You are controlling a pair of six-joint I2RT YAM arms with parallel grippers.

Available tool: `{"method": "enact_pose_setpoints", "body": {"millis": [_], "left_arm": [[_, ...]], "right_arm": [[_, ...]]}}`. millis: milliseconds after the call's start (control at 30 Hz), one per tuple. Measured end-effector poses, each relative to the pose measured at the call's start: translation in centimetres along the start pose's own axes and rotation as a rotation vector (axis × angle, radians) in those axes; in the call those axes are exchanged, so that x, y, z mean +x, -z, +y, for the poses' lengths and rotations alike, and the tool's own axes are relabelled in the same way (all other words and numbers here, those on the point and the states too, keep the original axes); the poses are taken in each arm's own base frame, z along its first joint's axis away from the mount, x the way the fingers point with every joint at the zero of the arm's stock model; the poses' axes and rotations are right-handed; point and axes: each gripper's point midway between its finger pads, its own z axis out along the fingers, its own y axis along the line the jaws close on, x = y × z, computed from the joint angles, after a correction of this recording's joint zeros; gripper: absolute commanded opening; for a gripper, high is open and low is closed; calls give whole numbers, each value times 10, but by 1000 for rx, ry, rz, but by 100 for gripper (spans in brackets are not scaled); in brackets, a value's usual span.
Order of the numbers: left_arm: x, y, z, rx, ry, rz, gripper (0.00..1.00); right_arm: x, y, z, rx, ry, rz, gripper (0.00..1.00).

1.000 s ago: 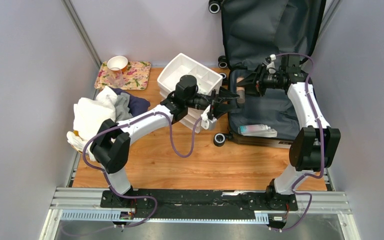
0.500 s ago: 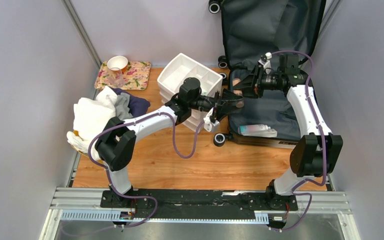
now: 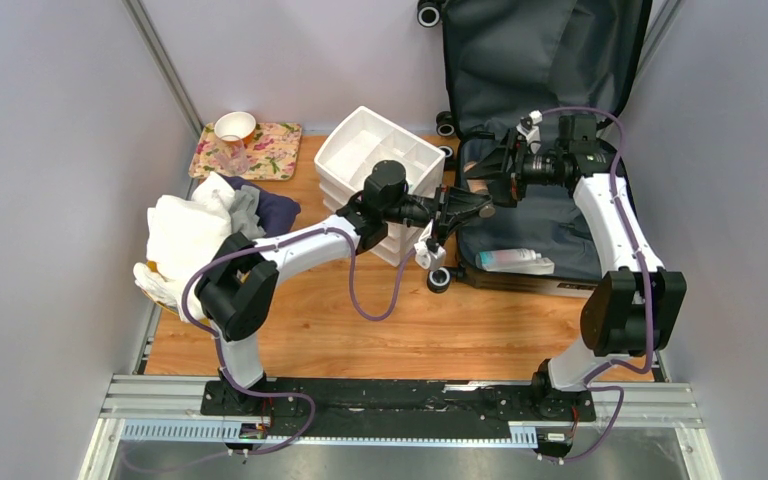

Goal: Open, take out, and arrange the luggage

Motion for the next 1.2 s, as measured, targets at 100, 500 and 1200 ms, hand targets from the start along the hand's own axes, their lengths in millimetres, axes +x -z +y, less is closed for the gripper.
{"method": "enact_pose_setpoints", "body": {"millis": [100,500,1200], "left_arm": [[0,0,0,-15,-7,4,0],[24,10,46,-233,382,145,0],[104,152,142,-904,1208,320,0]], "right_arm": [[-1,0,4,-18,6,2,86],[-106,89,-4,50,74,-347,87],[-115,150,17,328,637,-685,100]]}}
